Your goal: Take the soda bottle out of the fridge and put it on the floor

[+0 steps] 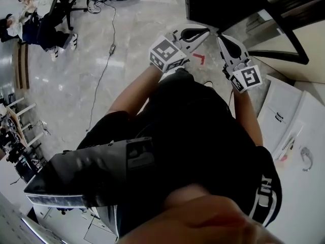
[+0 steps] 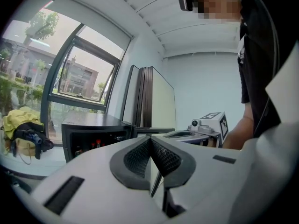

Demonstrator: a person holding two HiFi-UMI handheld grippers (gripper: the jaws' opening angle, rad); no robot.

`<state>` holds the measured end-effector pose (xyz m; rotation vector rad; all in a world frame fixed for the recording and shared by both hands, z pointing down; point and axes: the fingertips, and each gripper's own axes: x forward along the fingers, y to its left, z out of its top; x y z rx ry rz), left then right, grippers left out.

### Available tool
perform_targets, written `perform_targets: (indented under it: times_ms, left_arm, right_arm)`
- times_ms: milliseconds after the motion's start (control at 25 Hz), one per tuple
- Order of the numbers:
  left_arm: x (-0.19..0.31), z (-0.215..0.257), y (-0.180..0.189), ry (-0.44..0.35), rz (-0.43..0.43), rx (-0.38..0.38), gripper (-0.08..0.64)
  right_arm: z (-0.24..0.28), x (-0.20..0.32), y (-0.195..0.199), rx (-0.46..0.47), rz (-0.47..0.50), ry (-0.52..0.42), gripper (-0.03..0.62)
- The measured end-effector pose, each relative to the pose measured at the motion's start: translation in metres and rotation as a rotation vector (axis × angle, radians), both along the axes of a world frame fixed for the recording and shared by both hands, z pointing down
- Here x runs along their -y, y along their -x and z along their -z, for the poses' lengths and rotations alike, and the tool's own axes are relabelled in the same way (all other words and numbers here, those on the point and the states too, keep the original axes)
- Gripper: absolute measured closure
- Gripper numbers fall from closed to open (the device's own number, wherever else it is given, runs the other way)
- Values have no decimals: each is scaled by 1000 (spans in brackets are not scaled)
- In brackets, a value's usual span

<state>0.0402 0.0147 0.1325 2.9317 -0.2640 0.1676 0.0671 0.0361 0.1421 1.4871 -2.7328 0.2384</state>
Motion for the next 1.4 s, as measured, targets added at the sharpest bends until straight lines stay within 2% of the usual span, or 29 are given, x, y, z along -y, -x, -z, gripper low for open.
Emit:
perform_targets:
  times_ms: [240,400,560,680,840,920,1080,1200,1400]
  left_arm:
    - [55,-21,-3,2,-63,19,559]
    - [87,-40,-15,9,-68,30,560]
    - [102,-51,-33,34,-64,21,559]
    - [120,-66,-48,41,-18,34,560]
    - [151,-100,-64,62,81,98,560]
    - [160,-122,-73,56,109,90,560]
    - [184,-168,-88,57,180,20,559]
    - [202,-204,-98,36,217,25,560]
    - [226,-238,-113,-9,229,17,560]
  right_arm:
    - [-16,62,-13,-23,-108,9,578]
    - [-33,102,-32,-34,-166,5,578]
    - [-47,132,-54,-55,-184,-16,578]
    - [-63,156,-79,-67,-195,-27,578]
    - [-104,190,-113,-96,-229,-21,577]
    - [-129,201,-126,-87,-248,-12,577]
    - [-174,221,-146,-40,-310,-18,577]
    - [-202,232,-159,-55,-344,-44,577]
    - [-233,256,-164,-10,-338,-61,575]
